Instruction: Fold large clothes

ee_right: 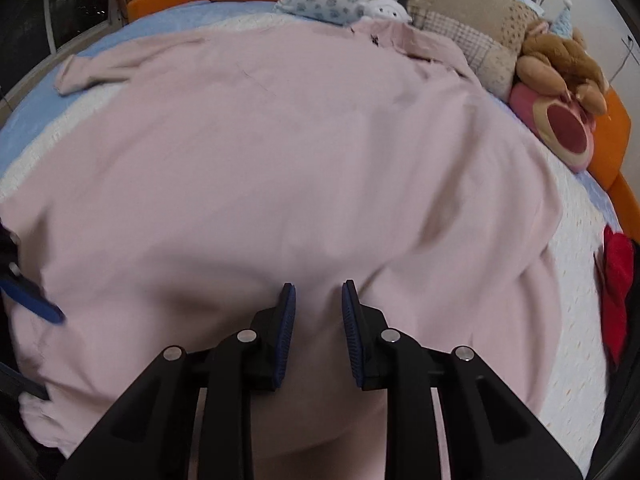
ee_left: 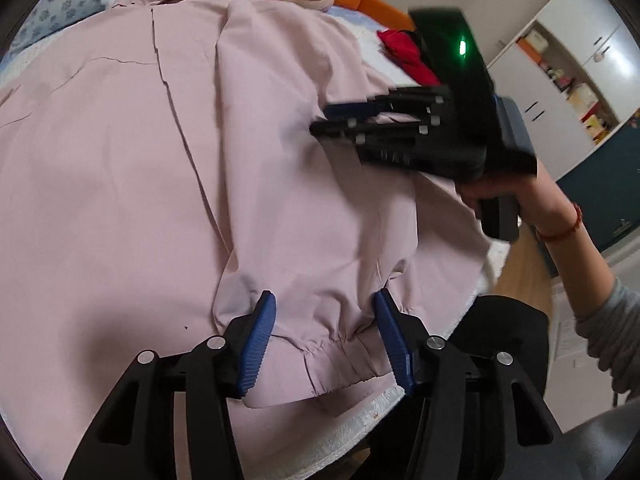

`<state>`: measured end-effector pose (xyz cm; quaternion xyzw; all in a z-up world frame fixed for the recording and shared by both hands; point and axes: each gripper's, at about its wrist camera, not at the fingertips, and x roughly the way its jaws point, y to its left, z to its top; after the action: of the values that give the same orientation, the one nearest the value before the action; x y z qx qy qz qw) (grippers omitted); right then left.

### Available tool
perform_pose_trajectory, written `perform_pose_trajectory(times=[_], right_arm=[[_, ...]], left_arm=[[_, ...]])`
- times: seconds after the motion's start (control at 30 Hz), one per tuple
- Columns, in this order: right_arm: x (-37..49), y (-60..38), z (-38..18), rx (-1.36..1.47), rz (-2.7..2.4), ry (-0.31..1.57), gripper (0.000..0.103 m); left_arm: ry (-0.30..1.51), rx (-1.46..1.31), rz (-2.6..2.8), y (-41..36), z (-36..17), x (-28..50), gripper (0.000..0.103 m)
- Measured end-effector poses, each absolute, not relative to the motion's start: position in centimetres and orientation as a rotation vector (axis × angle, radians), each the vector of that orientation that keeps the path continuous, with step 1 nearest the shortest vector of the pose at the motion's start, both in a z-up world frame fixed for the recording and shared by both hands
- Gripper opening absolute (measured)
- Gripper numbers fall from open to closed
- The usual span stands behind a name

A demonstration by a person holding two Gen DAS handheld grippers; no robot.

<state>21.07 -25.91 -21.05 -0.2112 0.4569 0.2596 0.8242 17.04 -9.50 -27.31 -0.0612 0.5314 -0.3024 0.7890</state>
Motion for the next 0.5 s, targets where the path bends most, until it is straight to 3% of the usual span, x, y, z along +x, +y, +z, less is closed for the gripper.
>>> perform_pose_trajectory(times=[0.1, 0.23, 0.33, 0.5], right_arm=[[25.2, -25.9, -17.3, -0.369, 0.535, 0.898, 0.030], [35.4, -26.7, -14.8, -0.245, 0.397, 0.828, 0.028], [44.8, -26.7, -16.2, -0.169, 0.281, 0.862, 0.006], [54.1, -26.4, -20.9, -0.077, 0.167, 0.933, 0.005]], left_arm=[[1.141, -0.136, -0.694, -9.4, -27.5, 17.1, 0.056], [1.134, -0.123, -0.724, -9.6, -28.0, 16.9, 0.056], [1.133, -0.155, -0.739, -8.9, -28.2, 16.9, 0.056], [1.137, -0.177, -0.755, -7.6, -28.6, 16.4, 0.056]])
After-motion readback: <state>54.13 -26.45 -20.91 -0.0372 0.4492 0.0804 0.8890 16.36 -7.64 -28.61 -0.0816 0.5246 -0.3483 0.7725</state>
